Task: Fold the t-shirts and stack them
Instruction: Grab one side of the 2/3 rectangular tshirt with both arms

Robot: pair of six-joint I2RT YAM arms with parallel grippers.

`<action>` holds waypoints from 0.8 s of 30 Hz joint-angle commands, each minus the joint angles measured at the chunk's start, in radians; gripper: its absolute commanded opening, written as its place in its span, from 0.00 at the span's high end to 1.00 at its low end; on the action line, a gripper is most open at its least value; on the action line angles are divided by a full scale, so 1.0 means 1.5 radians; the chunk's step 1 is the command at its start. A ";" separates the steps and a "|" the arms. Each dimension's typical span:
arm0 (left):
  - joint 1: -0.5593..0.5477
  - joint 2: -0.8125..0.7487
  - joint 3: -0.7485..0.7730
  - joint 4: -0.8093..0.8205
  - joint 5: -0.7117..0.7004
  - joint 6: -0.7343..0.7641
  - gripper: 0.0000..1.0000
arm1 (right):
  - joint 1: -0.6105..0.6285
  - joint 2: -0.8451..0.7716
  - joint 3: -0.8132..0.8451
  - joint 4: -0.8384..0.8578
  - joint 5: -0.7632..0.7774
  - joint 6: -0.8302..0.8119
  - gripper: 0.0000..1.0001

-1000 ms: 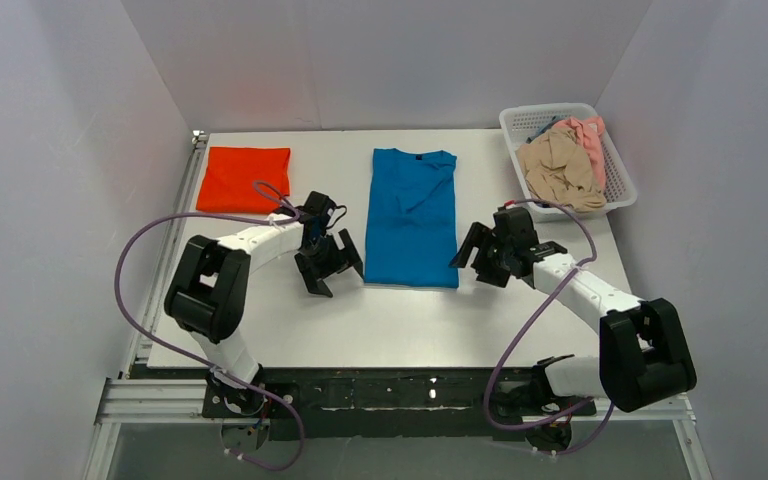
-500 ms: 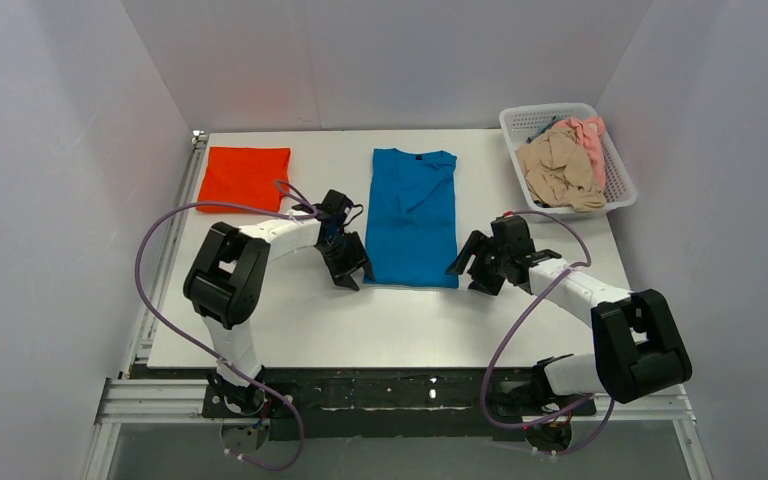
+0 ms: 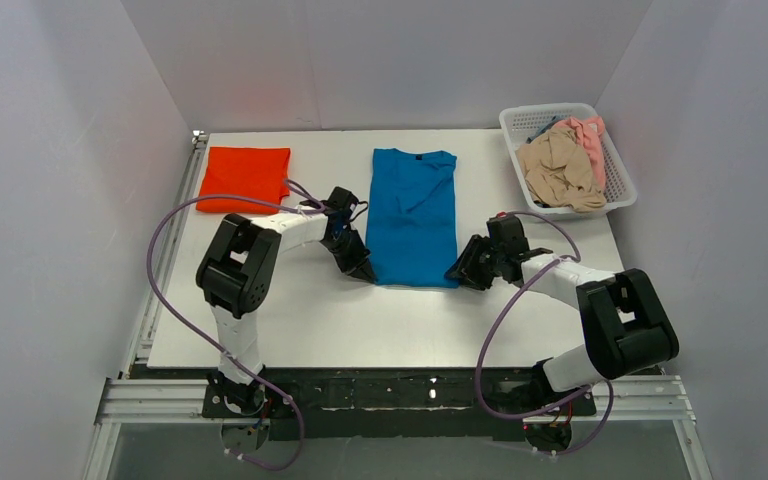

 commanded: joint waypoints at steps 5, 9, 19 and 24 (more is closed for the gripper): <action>-0.006 0.016 -0.067 -0.053 -0.097 0.006 1.00 | 0.014 0.034 -0.024 0.004 -0.006 -0.007 0.81; -0.007 -0.006 -0.109 -0.051 -0.093 0.002 1.00 | 0.017 0.024 -0.038 -0.009 -0.012 -0.010 0.94; -0.043 -0.207 -0.307 -0.064 -0.110 0.000 1.00 | 0.054 -0.095 -0.107 -0.174 -0.097 -0.058 0.99; -0.106 -0.402 -0.394 -0.183 -0.152 -0.036 1.00 | 0.092 -0.231 -0.145 -0.332 -0.189 -0.032 0.99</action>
